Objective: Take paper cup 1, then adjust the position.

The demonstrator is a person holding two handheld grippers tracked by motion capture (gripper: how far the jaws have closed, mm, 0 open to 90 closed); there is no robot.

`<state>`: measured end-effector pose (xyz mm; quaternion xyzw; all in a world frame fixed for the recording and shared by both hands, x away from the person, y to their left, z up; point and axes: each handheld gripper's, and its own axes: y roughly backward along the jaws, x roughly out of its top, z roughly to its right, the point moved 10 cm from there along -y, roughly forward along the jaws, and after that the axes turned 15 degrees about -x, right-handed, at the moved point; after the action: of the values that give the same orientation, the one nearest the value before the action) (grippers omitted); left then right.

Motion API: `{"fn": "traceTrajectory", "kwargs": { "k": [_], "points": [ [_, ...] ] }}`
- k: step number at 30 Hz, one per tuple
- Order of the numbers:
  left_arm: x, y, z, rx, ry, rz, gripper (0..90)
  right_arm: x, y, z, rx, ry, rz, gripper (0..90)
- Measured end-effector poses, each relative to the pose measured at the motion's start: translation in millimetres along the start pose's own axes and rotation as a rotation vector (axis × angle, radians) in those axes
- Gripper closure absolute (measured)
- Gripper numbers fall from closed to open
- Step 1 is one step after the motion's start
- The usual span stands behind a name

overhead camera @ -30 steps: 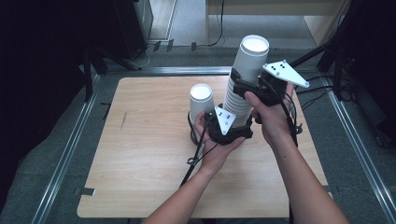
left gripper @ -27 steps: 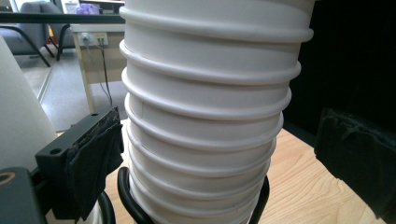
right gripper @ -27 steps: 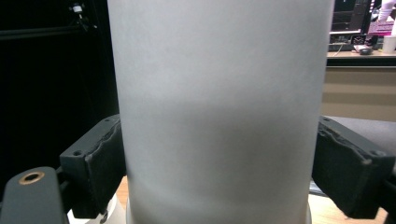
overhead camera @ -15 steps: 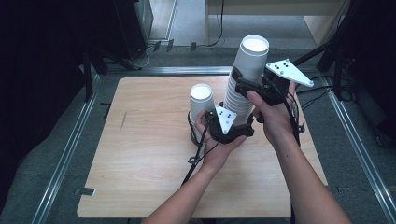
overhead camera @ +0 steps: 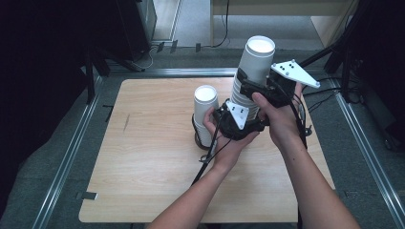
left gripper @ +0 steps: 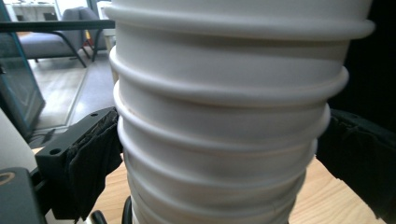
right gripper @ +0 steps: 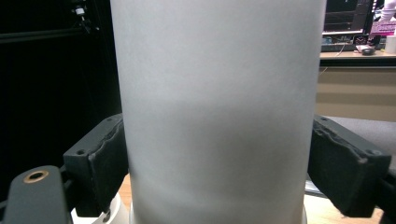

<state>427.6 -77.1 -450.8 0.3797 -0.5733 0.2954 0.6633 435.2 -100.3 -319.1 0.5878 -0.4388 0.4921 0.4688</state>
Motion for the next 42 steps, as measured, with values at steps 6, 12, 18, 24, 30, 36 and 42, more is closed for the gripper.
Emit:
{"fn": "traceTrajectory", "kwargs": {
  "k": [6,12,18,24,30,36,42],
  "points": [
    [1.5,-1.7,-1.1,0.015,-0.005,-0.003,2.9,-0.4,0.2,-0.1,0.002,0.003,0.003,13.0],
    [1.5,-0.8,-1.2,0.007,-0.005,-0.005,3.6,1.2,2.2,1.9,0.009,0.01,0.023,9.5],
    [1.5,-0.1,-1.3,0.003,-0.003,-0.008,3.7,2.6,2.6,-0.3,0.006,0.022,0.035,13.4],
    [1.4,-0.1,-1.2,0.003,-0.001,-0.01,3.8,5.1,2.4,-0.8,0.004,0.019,0.04,13.9],
    [1.3,0.0,-1.2,0.002,-0.002,-0.009,3.8,10.4,2.3,-1.3,-0.004,0.026,0.054,14.9],
    [1.2,0.4,-1.3,-0.002,-0.002,-0.012,3.9,19.0,2.9,-1.5,-0.025,0.026,0.082,15.5],
    [1.1,0.5,-1.3,-0.003,-0.002,-0.012,3.9,27.0,4.3,-3.3,-0.028,0.024,0.098,15.6]
  ]
}}
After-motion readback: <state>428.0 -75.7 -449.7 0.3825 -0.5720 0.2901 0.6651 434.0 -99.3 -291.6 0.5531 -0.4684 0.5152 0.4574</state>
